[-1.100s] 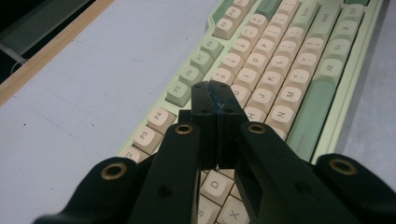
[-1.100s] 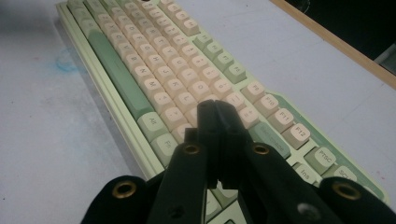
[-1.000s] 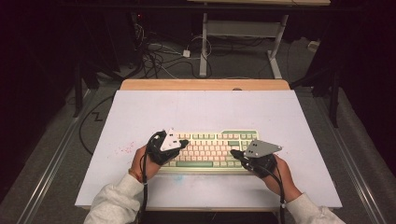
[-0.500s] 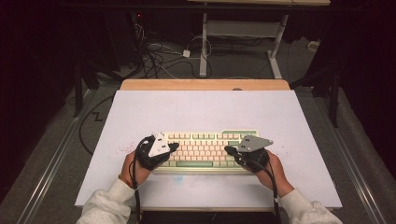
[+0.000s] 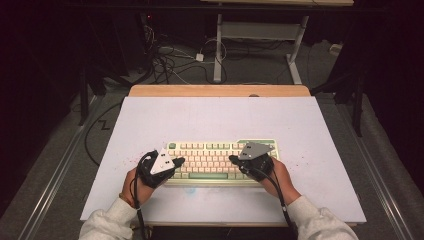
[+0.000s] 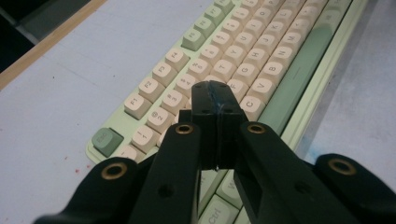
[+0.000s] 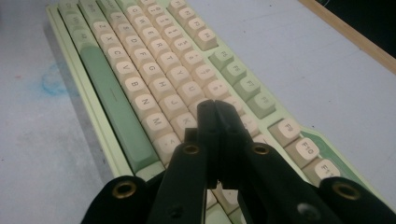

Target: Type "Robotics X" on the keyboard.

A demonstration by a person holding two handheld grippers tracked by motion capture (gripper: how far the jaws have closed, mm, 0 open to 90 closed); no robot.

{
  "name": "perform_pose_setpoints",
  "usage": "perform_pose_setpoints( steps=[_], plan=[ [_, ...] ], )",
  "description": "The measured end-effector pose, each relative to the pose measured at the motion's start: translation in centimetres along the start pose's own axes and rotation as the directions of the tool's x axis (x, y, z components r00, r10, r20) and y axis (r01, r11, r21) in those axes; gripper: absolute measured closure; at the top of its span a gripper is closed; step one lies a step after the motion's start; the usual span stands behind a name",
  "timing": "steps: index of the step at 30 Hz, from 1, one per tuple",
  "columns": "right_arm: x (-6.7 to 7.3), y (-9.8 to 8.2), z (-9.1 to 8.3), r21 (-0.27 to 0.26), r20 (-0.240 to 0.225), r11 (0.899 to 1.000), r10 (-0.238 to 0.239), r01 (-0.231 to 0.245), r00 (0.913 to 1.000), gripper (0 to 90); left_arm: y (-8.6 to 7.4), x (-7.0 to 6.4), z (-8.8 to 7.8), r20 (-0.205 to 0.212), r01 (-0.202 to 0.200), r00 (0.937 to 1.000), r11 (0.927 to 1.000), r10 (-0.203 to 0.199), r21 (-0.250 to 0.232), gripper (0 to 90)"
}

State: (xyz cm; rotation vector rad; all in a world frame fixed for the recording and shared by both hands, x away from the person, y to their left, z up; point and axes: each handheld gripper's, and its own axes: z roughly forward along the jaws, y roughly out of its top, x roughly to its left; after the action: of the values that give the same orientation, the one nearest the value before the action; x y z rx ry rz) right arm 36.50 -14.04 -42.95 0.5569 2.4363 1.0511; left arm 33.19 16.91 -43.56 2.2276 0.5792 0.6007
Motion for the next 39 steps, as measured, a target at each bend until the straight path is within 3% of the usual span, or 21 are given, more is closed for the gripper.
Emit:
perform_pose_setpoints(
  steps=[18, 39],
  plan=[
    [-0.2, 1.7, 3.1, 0.067, -0.024, 0.997, -0.03, 0.032, 0.9993, 90.0, -1.9, 0.2, -1.5, -0.009, 0.031, 0.9995, 0.9994, -0.03, 0.013, 87.5],
    [0.0, 2.0, 5.2, 0.127, -0.022, 0.991, -0.043, 0.046, 0.9988, 90.0, -2.3, 0.2, -1.6, 0.001, 0.024, 0.9997, 0.9995, -0.024, 0.019, 87.5]
  ],
)
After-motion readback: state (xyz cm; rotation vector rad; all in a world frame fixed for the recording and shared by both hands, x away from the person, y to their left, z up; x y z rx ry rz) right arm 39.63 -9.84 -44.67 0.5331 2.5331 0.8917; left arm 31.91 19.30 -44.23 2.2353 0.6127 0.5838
